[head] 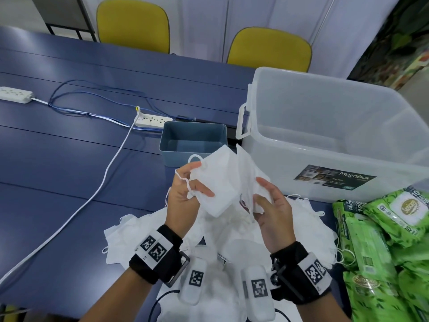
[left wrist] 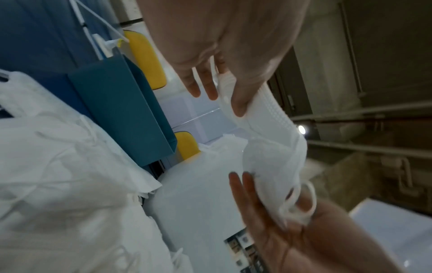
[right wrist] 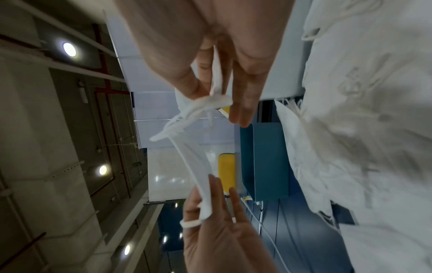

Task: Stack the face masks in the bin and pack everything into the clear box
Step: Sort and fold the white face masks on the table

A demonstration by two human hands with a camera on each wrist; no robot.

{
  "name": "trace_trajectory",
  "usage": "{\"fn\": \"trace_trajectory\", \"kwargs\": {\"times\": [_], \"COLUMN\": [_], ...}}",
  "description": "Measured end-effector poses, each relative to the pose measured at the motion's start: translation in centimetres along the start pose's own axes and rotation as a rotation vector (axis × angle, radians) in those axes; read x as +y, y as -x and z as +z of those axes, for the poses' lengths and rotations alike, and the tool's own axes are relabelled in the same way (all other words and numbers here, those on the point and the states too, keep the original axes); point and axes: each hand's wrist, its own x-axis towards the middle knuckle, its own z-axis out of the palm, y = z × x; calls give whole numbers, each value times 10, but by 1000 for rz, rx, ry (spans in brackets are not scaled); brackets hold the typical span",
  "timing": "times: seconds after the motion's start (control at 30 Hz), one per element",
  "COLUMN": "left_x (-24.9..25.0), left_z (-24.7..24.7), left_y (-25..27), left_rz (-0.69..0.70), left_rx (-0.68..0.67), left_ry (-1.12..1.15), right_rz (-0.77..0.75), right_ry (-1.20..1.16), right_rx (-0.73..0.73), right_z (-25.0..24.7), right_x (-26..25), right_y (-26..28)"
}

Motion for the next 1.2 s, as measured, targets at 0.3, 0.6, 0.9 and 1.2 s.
{"fn": "trace_trajectory", "kwargs": {"times": [0.3, 0.6, 0.9, 1.2], "left_x": [-15, -4, -10, -4], "left_z": [4, 4, -9, 20], "left_y": [12, 17, 11, -3], "left_rz": [43, 101, -334, -605], "left_rx": [-117, -313, 252, -22], "left_ry": [-396, -397, 26, 96], "right_rz": [84, -205, -258, -228], "right_ry": [-199, 145, 157, 259], "right_rx": [17, 185, 191, 72], "right_z": [9, -1, -9, -6], "right_x": [2, 19, 8, 17], "right_y": [2, -4, -10, -3]}}
